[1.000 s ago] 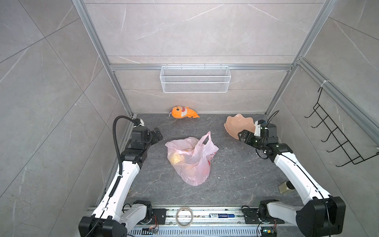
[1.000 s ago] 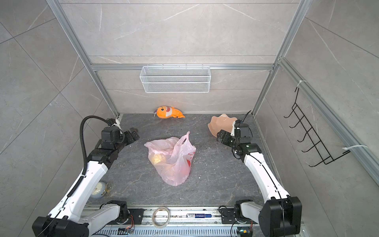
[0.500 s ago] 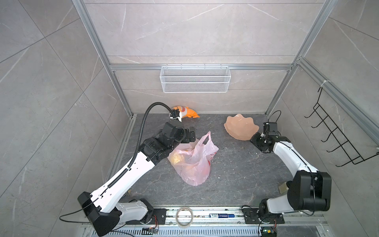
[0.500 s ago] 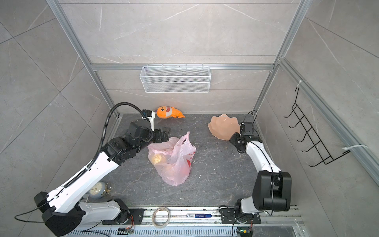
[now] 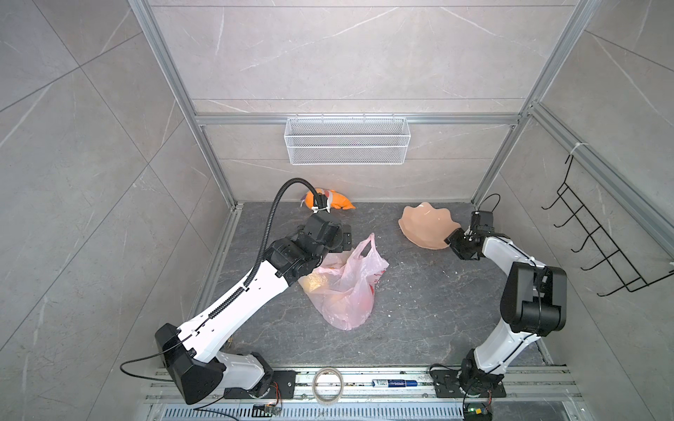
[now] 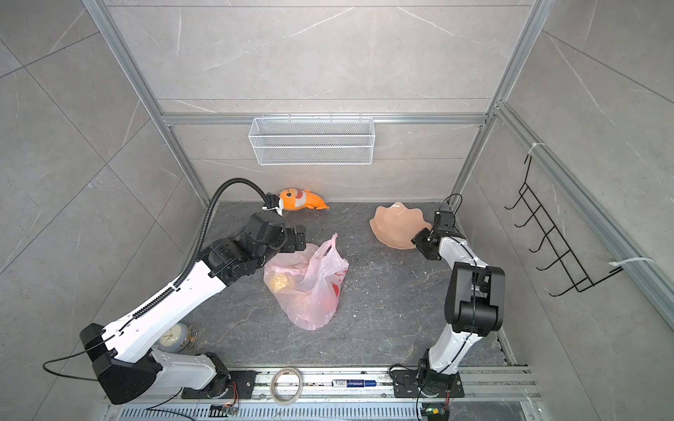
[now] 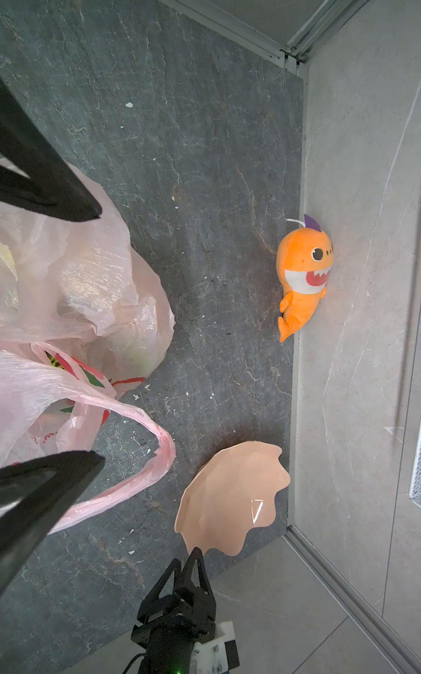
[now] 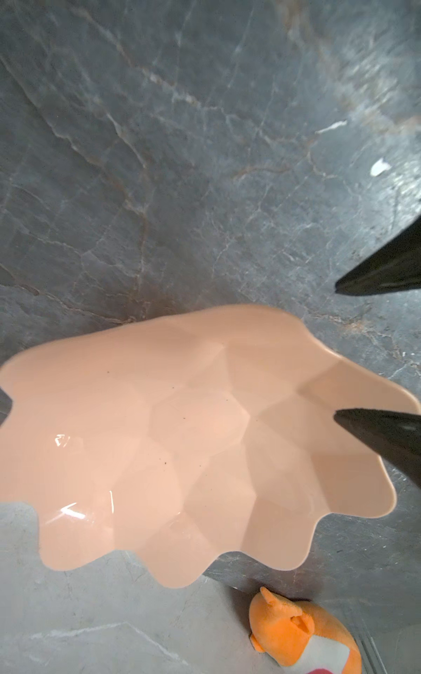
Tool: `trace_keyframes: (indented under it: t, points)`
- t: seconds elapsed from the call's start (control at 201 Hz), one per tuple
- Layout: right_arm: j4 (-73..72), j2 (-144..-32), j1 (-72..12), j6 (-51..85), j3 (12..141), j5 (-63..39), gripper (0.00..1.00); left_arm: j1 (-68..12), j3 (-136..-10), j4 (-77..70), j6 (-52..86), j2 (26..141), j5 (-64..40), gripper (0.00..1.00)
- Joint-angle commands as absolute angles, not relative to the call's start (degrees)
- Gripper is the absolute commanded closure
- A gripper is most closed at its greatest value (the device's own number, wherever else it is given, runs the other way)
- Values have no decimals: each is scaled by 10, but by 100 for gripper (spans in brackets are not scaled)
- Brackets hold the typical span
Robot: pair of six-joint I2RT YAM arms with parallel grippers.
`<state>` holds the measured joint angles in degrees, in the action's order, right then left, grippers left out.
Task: Take fruits out of the plastic bag
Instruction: Pick up the plate from the top-right of the table.
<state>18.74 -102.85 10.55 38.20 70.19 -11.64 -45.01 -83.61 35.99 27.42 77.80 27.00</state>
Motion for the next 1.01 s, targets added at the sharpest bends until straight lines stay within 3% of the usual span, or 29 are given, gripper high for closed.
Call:
trace_keyframes:
  t: [0.0, 0.647, 1.001]
  points:
    - [172, -1055, 108, 396, 718, -122, 50, -451, -857, 360, 255, 780, 288, 0]
    - [142, -1131, 109, 398, 754, -141, 64, -451, -828, 325, 244, 796, 299, 0]
    - [153, -1150, 109, 386, 768, -150, 84, -450, -815, 312, 251, 787, 308, 0]
